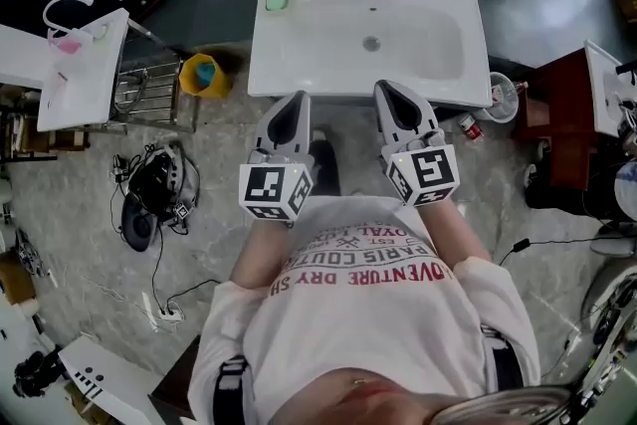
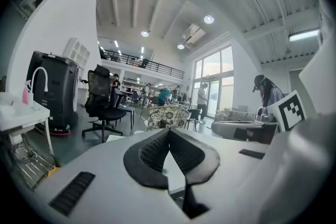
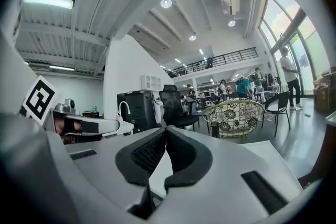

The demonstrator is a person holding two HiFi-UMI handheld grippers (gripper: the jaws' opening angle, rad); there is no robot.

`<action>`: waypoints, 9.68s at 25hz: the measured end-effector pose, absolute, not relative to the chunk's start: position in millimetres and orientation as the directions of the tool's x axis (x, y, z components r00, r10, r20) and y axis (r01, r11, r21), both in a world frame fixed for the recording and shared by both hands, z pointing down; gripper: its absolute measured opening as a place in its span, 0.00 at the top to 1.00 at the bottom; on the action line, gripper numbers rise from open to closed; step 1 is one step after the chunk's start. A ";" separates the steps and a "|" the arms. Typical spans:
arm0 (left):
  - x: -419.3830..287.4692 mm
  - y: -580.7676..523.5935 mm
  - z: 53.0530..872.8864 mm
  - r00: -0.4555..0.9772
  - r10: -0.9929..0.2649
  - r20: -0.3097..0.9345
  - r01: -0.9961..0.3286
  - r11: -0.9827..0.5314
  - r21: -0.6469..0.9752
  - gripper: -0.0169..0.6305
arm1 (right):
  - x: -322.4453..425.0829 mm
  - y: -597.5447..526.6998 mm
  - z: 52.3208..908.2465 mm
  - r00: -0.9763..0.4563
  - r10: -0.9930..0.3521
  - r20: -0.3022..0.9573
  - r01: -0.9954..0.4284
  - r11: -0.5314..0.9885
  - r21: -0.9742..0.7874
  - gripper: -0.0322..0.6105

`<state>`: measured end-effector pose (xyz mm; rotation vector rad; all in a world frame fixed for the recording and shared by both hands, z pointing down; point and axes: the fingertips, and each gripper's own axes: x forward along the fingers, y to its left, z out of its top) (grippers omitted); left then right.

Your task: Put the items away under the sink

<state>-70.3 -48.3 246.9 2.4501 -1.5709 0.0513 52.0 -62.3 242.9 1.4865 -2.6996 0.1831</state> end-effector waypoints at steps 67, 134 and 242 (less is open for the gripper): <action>-133.3 -412.9 443.4 0.459 -0.781 0.423 -0.882 -0.346 0.319 0.94 | -58.4 -474.4 496.9 -0.592 -0.683 0.429 -0.779 0.621 -0.086 0.34; -3.3 38.1 404.7 0.436 -0.840 0.322 -0.889 -0.347 0.299 0.94 | 94.3 12.2 409.8 -0.610 -0.726 0.318 -0.786 0.604 -0.128 0.34; -15.1 -94.8 682.1 0.511 -0.836 0.200 -0.845 -0.447 0.293 0.94 | 72.8 -101.2 684.7 -0.380 -0.899 0.218 -0.924 0.379 -0.049 0.91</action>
